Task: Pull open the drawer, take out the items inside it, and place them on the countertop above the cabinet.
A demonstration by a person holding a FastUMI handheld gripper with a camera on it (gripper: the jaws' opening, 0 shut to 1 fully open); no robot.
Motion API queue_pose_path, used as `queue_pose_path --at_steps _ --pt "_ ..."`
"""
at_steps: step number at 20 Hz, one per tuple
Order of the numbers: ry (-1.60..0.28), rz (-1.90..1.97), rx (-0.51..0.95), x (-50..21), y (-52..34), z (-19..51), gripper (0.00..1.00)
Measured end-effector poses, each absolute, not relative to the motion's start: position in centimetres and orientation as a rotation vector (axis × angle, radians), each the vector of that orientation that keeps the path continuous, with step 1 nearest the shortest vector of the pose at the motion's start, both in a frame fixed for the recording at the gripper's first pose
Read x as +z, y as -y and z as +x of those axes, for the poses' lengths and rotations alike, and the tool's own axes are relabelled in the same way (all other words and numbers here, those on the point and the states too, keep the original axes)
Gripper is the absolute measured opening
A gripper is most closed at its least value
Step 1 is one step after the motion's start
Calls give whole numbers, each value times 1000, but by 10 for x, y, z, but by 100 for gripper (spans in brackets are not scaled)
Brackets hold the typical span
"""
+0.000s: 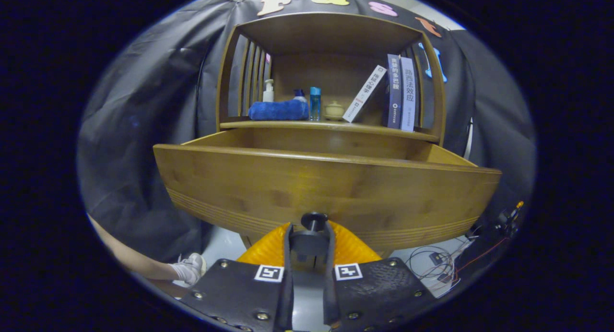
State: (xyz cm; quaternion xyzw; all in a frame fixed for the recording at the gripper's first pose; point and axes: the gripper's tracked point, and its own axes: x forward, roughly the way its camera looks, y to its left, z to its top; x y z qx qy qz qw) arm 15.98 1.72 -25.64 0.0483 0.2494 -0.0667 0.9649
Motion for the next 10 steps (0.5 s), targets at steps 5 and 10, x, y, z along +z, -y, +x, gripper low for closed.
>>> queue_pose_path --at_steps 5,10 --pt "-525 103 -104 -255 -26 139 25" --pt "-540 87 -89 -255 -28 138 25"
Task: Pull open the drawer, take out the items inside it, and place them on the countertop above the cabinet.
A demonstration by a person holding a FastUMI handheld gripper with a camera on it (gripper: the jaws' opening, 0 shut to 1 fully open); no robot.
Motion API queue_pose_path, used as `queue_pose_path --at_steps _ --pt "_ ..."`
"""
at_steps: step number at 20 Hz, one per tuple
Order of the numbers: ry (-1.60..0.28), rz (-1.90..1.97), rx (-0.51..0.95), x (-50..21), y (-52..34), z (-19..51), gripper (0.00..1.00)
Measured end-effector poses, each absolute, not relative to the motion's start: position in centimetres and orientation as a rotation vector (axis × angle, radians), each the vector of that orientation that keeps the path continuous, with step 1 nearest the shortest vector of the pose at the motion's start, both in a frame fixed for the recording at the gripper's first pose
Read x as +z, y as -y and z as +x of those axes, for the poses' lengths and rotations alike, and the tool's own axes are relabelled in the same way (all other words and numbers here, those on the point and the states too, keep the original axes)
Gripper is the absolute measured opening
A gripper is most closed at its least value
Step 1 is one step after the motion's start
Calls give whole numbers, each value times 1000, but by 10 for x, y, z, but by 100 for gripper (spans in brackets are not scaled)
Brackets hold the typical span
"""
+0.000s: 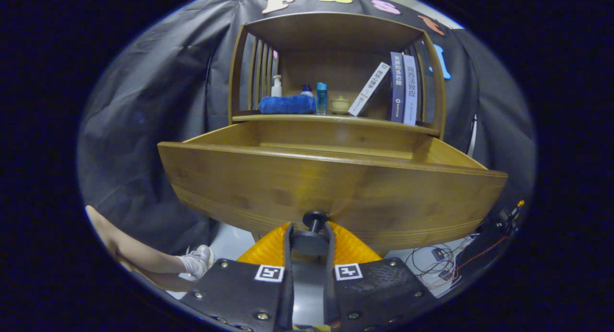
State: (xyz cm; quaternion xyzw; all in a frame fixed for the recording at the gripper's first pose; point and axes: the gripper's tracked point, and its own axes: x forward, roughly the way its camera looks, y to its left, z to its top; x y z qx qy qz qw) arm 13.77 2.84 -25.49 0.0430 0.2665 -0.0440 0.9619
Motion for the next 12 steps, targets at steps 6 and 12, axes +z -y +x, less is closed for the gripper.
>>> queue_pose_path --at_steps 6,12 --pt "-547 110 -88 -242 -23 123 55" --pt "-431 162 -117 -183 -13 118 66"
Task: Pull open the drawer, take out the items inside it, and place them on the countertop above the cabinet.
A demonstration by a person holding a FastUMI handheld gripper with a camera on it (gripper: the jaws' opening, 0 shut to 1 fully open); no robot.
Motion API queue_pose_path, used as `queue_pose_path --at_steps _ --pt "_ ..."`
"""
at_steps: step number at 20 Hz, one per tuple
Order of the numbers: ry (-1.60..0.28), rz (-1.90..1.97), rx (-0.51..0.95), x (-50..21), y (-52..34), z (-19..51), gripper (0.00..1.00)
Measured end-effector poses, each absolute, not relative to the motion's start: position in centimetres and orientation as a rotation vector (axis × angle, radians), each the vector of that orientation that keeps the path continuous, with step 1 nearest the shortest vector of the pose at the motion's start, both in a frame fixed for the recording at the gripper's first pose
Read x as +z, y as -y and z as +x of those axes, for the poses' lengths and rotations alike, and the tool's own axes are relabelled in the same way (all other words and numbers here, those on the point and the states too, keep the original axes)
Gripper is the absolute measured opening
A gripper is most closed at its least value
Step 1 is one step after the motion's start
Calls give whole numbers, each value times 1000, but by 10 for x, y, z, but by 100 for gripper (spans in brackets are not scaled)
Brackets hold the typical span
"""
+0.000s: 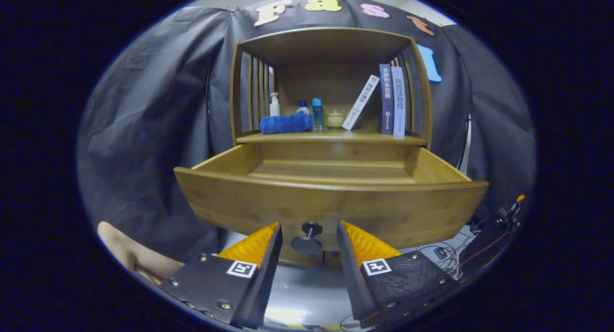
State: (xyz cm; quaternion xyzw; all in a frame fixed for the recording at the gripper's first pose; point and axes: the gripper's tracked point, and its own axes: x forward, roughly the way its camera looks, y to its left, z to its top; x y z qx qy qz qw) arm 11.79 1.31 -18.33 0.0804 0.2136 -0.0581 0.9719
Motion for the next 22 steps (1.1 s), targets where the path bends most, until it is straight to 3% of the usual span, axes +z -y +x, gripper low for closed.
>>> queue_pose_path --at_steps 10,18,22 --pt "-211 112 -128 -75 22 172 68" --pt "-297 -4 -54 -66 28 249 73" --pt "-431 -58 -25 -101 26 280 73"
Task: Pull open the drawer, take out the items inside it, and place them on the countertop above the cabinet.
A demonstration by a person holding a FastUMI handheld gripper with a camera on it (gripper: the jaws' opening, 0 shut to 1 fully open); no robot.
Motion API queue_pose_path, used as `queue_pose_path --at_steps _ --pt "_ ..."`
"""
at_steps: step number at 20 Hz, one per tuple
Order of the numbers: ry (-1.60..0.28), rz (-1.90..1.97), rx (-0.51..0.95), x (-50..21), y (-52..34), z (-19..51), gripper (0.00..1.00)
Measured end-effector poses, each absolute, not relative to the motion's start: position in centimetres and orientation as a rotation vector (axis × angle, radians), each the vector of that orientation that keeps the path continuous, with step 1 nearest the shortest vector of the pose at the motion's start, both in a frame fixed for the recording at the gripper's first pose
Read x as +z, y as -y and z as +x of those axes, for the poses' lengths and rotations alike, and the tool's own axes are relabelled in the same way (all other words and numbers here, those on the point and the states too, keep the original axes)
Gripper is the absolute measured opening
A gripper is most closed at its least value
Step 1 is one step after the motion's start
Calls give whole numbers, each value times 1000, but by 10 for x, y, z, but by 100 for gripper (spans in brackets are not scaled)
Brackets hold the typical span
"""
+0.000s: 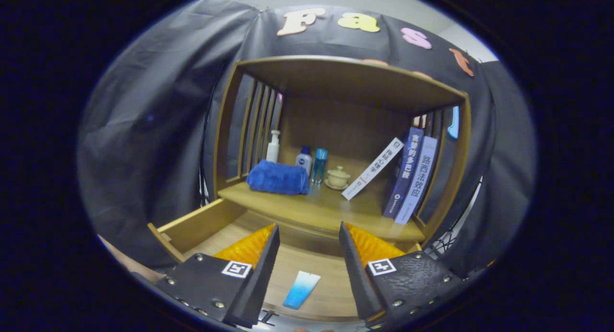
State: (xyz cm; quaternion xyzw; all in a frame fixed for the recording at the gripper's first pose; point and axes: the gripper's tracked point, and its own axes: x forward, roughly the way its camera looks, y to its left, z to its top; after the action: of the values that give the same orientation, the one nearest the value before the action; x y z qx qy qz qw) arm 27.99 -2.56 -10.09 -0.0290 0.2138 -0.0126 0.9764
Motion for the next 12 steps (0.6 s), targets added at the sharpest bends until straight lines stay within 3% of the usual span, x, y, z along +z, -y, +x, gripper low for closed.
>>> queue_pose_path --at_steps 6,12 --pt "-718 -173 55 -174 24 307 74" --pt "-973 -219 109 -244 20 290 74"
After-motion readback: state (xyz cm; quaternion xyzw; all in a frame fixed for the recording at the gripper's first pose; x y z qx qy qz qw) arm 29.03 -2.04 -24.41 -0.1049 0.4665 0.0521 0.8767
